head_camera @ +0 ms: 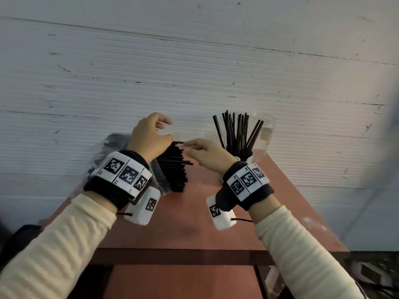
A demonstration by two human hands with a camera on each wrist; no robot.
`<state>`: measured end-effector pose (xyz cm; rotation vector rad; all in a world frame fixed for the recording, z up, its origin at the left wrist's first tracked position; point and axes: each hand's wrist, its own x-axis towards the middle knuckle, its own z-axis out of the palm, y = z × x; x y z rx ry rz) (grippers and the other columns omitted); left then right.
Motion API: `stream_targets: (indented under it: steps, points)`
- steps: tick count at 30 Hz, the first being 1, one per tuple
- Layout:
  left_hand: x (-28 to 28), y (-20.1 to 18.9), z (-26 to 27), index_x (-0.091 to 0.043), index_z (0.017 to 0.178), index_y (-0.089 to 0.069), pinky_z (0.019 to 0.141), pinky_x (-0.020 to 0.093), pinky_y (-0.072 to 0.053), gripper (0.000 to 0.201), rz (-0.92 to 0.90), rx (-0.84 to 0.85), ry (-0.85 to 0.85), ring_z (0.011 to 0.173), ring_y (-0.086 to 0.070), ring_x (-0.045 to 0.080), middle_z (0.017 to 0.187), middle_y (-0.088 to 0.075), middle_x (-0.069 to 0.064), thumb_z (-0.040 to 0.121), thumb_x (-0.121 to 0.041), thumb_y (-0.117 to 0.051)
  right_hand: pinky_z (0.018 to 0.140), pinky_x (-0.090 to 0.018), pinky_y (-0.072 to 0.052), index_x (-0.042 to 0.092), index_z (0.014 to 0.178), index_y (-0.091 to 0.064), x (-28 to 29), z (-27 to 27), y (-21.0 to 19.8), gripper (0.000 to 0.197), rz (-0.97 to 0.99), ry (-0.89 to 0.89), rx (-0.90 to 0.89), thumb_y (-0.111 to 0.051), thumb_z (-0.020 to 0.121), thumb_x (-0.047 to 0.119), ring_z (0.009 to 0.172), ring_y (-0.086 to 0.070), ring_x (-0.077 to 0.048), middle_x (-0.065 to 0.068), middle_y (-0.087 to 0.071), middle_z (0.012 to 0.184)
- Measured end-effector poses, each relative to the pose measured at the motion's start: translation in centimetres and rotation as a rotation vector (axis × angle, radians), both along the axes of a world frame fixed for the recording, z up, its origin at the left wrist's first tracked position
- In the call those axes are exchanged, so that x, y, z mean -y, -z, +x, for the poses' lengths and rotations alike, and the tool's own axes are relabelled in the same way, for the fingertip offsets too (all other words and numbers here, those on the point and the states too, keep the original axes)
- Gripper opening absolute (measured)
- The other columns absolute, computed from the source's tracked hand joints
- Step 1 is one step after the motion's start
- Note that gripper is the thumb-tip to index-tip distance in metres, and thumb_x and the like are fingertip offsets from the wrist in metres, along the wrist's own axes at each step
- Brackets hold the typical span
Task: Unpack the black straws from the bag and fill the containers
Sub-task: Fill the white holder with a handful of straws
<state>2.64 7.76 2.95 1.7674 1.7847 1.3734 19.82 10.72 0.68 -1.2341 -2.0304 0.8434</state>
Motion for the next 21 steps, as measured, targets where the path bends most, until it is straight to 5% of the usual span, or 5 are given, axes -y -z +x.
stream_targets:
  steps: [5,12,16,18,21]
  points:
    - [0.9,1.5,-3.3,-0.024,0.122,-0.058,0.078,0.028,-0.042,0.041,-0.15,-0.113,-0.041,0.093,-0.052,0.016,0.113,-0.057,0.006,0.082,-0.02,-0.07,0.09,-0.037,-0.055,0.023,0.124,-0.06,-0.2,-3.1,1.3,0.037,-0.091,-0.095,0.057,-0.066,0.089,0.033,0.104,-0.063,-0.022,-0.005,-0.061,0.116]
    - [0.8,2.4,-4.4,-0.026,0.133,-0.051,0.075,0.025,-0.042,0.052,-0.254,-0.148,0.016,0.096,-0.05,0.012,0.135,-0.053,0.008,0.085,-0.016,-0.07,0.065,-0.019,-0.055,0.014,0.105,-0.068,-1.0,-3.3,1.9,0.02,-0.043,-0.082,-0.003,-0.071,0.085,0.011,0.081,-0.065,-0.016,-0.006,-0.067,0.096]
    - [0.7,2.6,-4.6,-0.024,0.134,-0.049,0.061,0.019,-0.041,0.052,-0.225,-0.148,0.006,0.09,-0.051,0.012,0.131,-0.055,0.007,0.086,-0.015,-0.068,0.087,-0.048,-0.056,0.024,0.091,-0.068,-2.2,-0.7,1.9,0.018,-0.098,-0.055,-0.091,-0.076,0.08,0.011,0.082,-0.064,-0.025,-0.014,-0.069,0.091]
    - [0.5,2.7,-4.6,-0.025,0.135,-0.049,0.062,0.019,-0.04,0.053,-0.232,-0.142,0.004,0.089,-0.051,0.011,0.134,-0.053,0.007,0.087,-0.016,-0.069,0.085,-0.048,-0.057,0.03,0.101,-0.065,-2.2,-0.2,1.9,0.033,-0.17,-0.053,-0.145,-0.081,0.073,0.025,0.083,-0.066,-0.027,-0.02,-0.068,0.099]
    - [0.4,2.6,-4.5,-0.025,0.136,-0.048,0.075,0.024,-0.04,0.053,-0.246,-0.148,-0.008,0.097,-0.055,0.015,0.139,-0.051,0.007,0.087,-0.018,-0.069,0.083,-0.036,-0.057,0.023,0.129,-0.051,-1.6,-0.9,2.2,0.055,-0.336,-0.117,-0.265,-0.077,0.08,0.019,0.096,-0.067,-0.021,-0.013,-0.065,0.115]
